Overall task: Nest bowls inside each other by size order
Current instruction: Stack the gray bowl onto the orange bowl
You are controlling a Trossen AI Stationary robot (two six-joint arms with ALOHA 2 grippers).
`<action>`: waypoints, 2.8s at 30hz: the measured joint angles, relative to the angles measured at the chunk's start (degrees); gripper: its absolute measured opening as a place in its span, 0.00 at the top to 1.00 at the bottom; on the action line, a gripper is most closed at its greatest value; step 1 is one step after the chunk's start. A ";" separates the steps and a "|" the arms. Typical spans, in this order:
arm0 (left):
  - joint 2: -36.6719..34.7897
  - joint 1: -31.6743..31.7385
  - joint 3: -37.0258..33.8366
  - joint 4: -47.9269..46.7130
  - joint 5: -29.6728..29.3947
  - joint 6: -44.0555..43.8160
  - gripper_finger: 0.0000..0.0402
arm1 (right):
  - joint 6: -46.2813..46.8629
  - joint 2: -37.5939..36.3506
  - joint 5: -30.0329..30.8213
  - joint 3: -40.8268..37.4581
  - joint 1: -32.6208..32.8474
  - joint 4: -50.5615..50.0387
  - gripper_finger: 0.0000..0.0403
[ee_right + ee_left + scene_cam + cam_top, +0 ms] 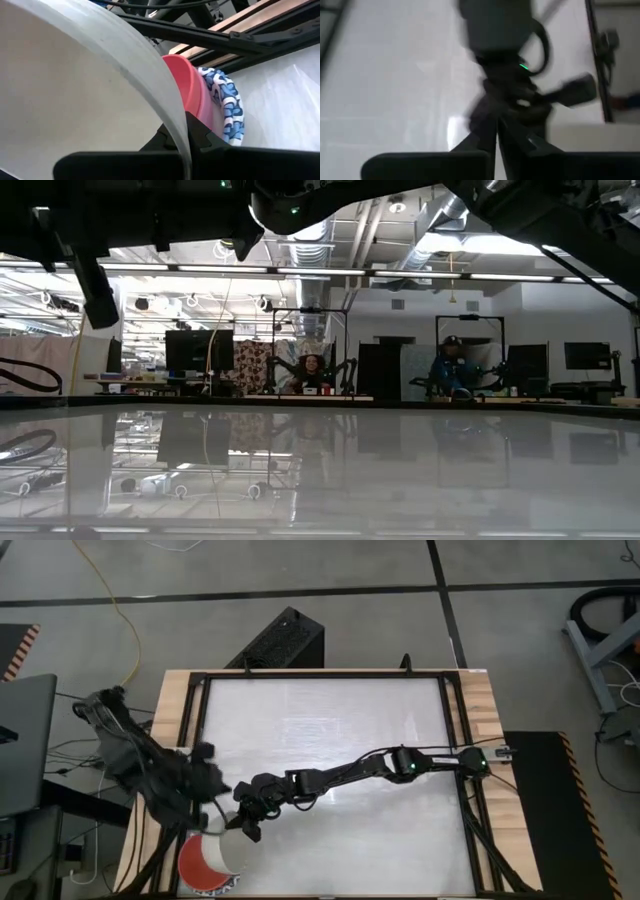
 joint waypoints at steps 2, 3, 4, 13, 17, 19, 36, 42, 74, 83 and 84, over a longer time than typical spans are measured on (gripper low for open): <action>2.31 -0.61 0.00 0.61 2.89 -0.53 0.99 | 0.03 0.00 0.03 0.00 -0.06 -0.02 0.97; 3.25 -1.04 0.00 1.33 3.87 -0.75 1.00 | 0.04 0.00 0.02 0.00 -0.06 -0.02 0.97; 4.08 -1.53 0.15 1.87 4.51 -0.91 1.00 | 0.04 0.00 -0.02 0.00 -0.01 0.00 0.97; 10.66 -9.49 10.65 -0.82 0.13 -4.79 1.00 | -0.06 -0.02 -0.04 0.00 -0.02 -0.09 0.97; 13.12 -10.90 11.71 -0.68 1.96 -6.33 1.00 | -0.23 -0.04 -0.06 0.02 -0.30 -0.09 0.97; 14.95 -10.82 11.61 -1.07 4.21 -5.62 1.00 | -0.22 -0.04 -0.07 0.02 -0.31 -0.09 0.97; 17.39 -11.04 11.61 -3.92 15.36 -15.08 1.00 | -2.91 -0.04 -1.29 0.02 0.80 3.50 0.87; 17.43 -11.71 11.61 -4.31 18.90 -17.00 1.00 | -3.06 -0.04 -0.92 0.03 0.91 5.02 0.76; 17.43 -18.58 11.52 -6.82 25.30 -35.16 1.00 | -5.18 -0.15 -3.51 0.05 1.03 10.00 0.35; 17.43 -18.55 11.52 -6.72 25.72 -36.43 1.00 | -3.60 -0.30 -3.36 0.07 0.66 10.52 0.33; 17.43 -18.67 11.52 -6.71 25.13 -36.59 1.00 | -3.43 -0.44 -3.42 0.07 0.49 10.36 0.33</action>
